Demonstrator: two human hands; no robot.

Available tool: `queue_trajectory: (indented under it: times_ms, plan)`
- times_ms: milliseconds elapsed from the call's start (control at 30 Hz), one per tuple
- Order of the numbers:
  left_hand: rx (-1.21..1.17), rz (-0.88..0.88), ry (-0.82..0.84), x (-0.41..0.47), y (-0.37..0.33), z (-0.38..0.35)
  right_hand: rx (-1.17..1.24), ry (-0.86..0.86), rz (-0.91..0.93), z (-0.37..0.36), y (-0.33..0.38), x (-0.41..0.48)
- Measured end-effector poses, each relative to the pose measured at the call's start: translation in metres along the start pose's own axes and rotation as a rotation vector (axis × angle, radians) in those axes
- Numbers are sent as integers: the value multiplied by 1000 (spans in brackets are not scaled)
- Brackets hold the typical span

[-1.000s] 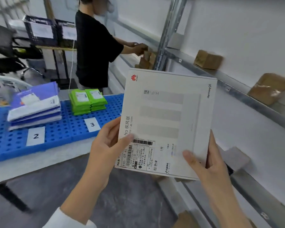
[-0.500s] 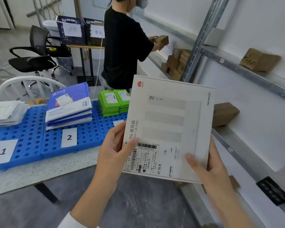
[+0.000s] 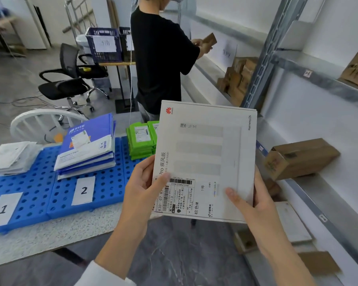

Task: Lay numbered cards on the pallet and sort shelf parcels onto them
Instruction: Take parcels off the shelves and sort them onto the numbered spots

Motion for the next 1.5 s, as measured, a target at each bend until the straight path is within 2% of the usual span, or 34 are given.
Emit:
queue_trajectory:
  times_ms: [333,633,1133,1500]
  plan:
    - [45,-33,-86,74,38,-92,-54,61,12,71,20,119]
    - [94,32,-106,112,87,-130,-97,73,-87,105,1,193]
    - [78,180,-181,238,175,-124,-186,107,-185,73,-18,359]
    - [117,256,-154,334,259,-117,-205,3,-313,50,-47,475]
Point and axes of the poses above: each hand's wrist, its own x-axis towards the middle knuckle, its own z-axis out of the back of the hand, y = z × x, the point moved 6 cm from there along x, towards the middle knuckle, and after that the axes turned 13 degrees about -z, right-handed, at the moved point
